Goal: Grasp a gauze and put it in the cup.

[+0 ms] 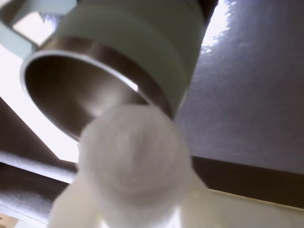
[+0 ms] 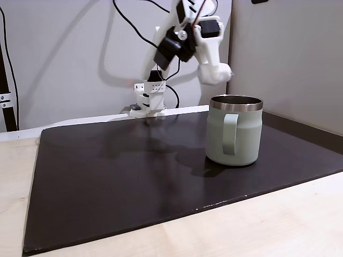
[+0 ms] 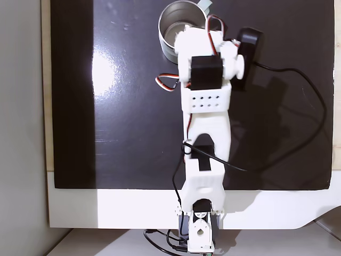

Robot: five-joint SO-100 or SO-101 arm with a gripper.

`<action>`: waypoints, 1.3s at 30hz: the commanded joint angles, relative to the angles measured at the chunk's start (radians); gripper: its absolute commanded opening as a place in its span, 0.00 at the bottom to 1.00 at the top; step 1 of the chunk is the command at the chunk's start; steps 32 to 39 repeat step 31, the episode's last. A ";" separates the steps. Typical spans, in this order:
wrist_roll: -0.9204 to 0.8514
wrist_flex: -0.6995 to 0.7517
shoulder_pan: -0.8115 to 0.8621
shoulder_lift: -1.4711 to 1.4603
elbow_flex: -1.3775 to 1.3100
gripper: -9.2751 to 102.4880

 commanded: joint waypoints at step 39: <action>0.009 -0.008 -0.058 -0.169 -0.337 0.41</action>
